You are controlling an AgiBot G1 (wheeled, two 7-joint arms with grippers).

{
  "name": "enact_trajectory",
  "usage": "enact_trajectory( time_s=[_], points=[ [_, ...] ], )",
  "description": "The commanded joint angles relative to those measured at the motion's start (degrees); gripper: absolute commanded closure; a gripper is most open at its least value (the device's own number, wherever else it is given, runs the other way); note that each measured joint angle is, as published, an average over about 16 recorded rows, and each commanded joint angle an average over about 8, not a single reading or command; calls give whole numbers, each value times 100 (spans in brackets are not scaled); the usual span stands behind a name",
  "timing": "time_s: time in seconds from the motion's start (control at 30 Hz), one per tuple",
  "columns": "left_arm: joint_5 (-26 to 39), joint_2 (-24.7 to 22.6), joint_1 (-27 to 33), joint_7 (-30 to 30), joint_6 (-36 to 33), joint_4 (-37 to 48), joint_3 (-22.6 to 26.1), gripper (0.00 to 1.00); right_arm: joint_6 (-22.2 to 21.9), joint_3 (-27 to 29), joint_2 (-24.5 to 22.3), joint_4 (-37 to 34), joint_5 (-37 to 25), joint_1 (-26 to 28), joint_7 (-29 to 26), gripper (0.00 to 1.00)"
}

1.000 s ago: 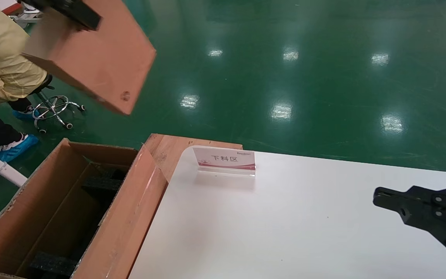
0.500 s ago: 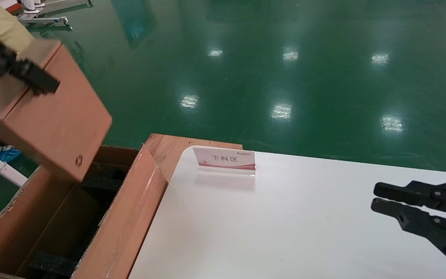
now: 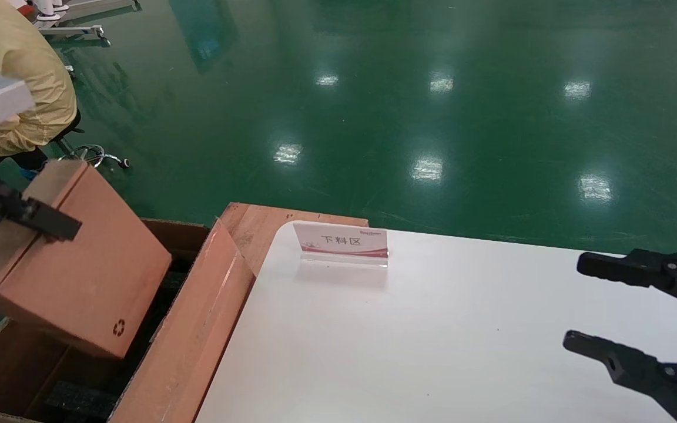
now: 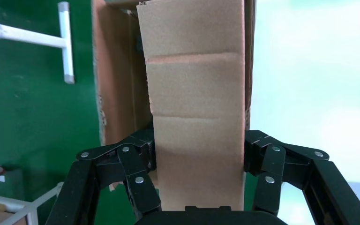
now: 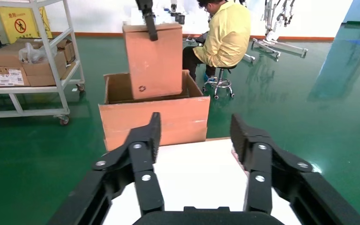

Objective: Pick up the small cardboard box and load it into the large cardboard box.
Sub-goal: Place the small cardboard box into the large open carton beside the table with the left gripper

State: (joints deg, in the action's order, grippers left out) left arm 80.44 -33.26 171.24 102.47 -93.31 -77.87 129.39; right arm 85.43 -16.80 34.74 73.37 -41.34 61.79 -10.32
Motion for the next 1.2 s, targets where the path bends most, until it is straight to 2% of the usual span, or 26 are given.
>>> enact_trajectory(
  time_s=[0.03, 0.23, 0.43, 0.63, 0.87, 1.2],
  points=[
    [53, 196, -29, -48, 3, -92, 19, 100, 0, -1, 0, 0, 0, 0, 0, 0],
    [149, 658, -293, -432, 163, -54, 47, 100, -1, -3, -1, 0, 2, 1, 1, 0],
    [233, 922, -715, -800, 383, 108, -68, 100, -2, -5, -2, 0, 3, 1, 2, 0],
    [286, 1132, -852, -963, 378, 88, -86, 100, -3, -7, -3, 0, 5, 1, 3, 0],
    [334, 1162, -906, -1004, 317, 82, 89, 100, -4, -9, -4, 0, 6, 2, 4, 0],
    [520, 986, -915, -1201, 347, 89, 603, 100, -5, -12, -5, 0, 8, 3, 6, 0]
  ],
)
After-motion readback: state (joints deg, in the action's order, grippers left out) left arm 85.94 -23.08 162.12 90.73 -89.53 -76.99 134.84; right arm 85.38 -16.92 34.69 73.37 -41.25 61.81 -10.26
